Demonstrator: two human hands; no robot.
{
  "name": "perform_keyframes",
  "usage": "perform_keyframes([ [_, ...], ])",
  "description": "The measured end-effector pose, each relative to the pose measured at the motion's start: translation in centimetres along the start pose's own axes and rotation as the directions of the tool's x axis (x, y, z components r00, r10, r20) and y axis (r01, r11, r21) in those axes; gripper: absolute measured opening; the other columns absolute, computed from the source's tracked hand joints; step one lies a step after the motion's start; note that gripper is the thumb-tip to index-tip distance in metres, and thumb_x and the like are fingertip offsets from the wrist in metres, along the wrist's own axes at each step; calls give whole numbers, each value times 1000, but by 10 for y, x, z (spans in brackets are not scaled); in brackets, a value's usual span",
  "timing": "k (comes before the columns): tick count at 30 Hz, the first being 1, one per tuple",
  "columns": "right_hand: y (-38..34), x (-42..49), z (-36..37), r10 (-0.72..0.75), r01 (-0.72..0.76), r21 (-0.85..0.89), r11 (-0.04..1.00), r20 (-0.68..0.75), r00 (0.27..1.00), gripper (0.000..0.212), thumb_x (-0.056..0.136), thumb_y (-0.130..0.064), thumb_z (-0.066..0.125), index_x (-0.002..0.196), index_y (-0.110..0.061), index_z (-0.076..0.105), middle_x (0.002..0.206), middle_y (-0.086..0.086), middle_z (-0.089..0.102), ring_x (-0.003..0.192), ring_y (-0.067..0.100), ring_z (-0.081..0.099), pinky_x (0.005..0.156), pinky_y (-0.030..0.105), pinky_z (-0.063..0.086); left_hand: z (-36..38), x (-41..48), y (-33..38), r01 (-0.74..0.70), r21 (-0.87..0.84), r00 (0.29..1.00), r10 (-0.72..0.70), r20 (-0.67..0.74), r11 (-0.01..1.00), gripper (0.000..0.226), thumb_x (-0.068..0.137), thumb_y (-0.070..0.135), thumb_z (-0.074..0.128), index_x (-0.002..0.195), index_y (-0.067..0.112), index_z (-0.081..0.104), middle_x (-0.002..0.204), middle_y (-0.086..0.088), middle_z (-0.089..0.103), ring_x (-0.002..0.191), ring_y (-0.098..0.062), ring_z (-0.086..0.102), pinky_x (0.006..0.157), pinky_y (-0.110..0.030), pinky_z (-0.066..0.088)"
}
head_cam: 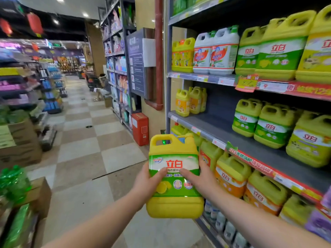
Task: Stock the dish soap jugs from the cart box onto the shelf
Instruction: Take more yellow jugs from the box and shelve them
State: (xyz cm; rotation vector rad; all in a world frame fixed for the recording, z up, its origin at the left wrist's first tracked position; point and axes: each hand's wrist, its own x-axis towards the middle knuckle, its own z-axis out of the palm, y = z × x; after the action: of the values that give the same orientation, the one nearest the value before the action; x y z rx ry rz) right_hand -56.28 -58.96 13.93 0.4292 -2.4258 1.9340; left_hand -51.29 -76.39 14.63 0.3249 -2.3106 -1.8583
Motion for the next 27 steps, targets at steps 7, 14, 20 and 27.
perform_keyframes([
  [7,20,79,-32,44,-57,-74,996,-172,984,55,73,-34,78,118,-34,47,109,-8,65,94,7,64,77,24,54,42,107,5,-54,-28,987,58,151,998,40,85,37,64,121,22,53,115,0,66,99,-18,65,89,-39,53],
  [14,34,159,-51,57,-104,-109,989,-370,927,57,74,-34,77,122,-34,45,108,-16,63,98,4,62,68,10,48,80,228,17,-175,-40,930,178,322,984,36,85,33,66,116,24,51,113,4,63,102,-15,60,91,-33,48],
  [20,42,197,-67,96,-181,-98,979,-562,821,70,76,-31,76,136,-25,39,120,-7,60,107,13,58,90,31,49,123,305,29,-249,-28,836,230,498,968,30,85,36,65,110,29,50,100,13,61,93,-9,57,82,-26,45],
  [27,64,208,-122,144,-286,-94,953,-695,705,63,76,-30,77,127,-34,41,106,-16,62,92,1,61,75,17,48,201,332,37,-187,-100,702,204,682,977,44,86,30,64,125,16,50,118,-3,65,106,-20,62,96,-43,49],
])
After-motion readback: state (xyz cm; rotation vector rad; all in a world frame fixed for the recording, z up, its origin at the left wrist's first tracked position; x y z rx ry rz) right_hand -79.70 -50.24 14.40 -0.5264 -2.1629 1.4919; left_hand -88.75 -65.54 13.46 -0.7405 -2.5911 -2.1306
